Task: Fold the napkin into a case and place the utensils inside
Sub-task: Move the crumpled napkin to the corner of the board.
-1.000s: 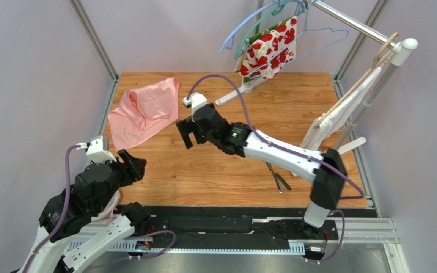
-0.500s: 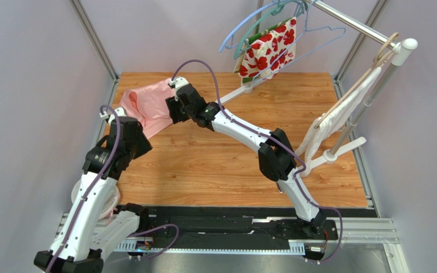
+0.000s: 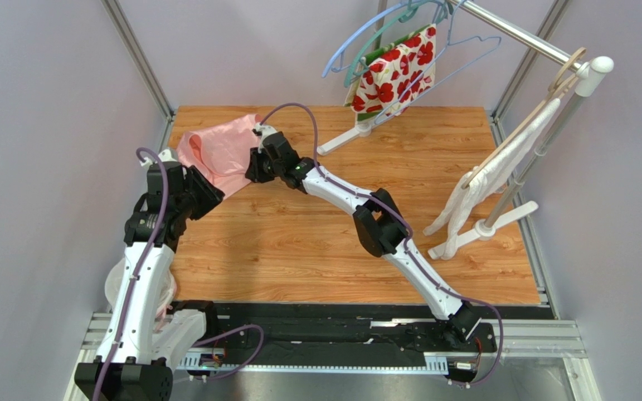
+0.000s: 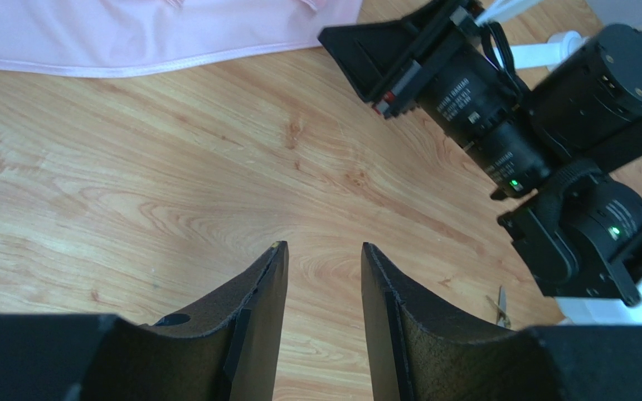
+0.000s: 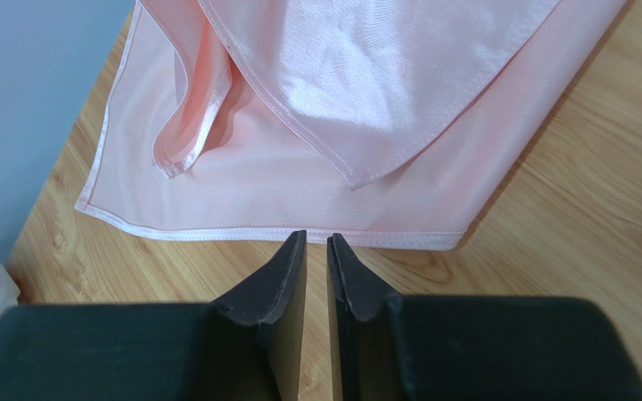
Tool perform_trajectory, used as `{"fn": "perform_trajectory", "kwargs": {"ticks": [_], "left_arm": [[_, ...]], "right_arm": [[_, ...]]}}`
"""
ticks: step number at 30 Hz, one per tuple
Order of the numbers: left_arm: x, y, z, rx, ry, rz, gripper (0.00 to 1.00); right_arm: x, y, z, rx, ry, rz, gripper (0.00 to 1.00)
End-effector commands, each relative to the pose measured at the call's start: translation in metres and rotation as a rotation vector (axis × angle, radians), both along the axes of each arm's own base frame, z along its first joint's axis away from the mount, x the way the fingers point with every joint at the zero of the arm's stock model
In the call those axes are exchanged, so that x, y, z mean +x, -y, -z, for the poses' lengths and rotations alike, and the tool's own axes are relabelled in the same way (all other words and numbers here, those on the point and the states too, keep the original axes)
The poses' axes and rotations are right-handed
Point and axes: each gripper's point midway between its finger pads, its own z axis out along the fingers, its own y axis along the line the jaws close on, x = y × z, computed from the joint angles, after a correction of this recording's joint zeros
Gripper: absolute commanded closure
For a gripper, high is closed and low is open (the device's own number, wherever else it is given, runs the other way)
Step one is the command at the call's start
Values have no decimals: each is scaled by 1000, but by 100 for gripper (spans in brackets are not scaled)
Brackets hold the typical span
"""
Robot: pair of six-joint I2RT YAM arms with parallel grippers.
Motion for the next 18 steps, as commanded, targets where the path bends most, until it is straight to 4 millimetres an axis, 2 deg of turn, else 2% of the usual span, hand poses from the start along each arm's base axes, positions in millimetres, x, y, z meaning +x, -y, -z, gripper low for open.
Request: {"fn": "perform_trajectory", "kwargs": {"ticks": [1,3,5,6,7,8,9,10,11,12,13,14,15,16,17,18], "left_arm": [[6,9,-9,-45,64,36,54],[7,9,-6,-46,65,32,54],[11,9,-2,-52,65,30,54],[17,10,-2,-64,76,27,54],[23,12,-1,-71,76,35,54],[32,15,10,-80,35,48,56],[43,8,6,-77,39,31,57],[51,8,9,-72,23,33,58],[64,5,27,-58,-39,23,60],[78,2,20,-45,-23,16,61],[88,0,23,-40,-35,11,64],[101,-3,45,-34,-96,-1,67],[119,-6,36,-23,-64,-9,69],[130,-8,42,-14,-79,-21,69],[144,-16,70,11,-154,-46,72],[164,-17,59,17,-127,-42,73]], "right_arm": [[17,-20,-40,173,51,11,83],[20,-21,-27,172,47,26,83],[23,-20,-25,169,41,32,85],[24,-16,-16,151,21,50,87],[25,-12,-23,153,18,58,88],[32,-2,-25,151,6,80,89],[31,10,-9,121,-56,114,94],[33,18,-30,136,-61,129,95],[38,31,-35,135,-80,144,97],[33,36,-39,132,-102,123,97],[27,45,-27,105,-127,119,96],[27,52,-50,114,-110,117,94],[23,55,-54,107,-109,89,92],[20,58,-58,104,-119,76,91],[15,63,-65,97,-136,69,90],[11,64,-71,101,-145,49,87]]}}
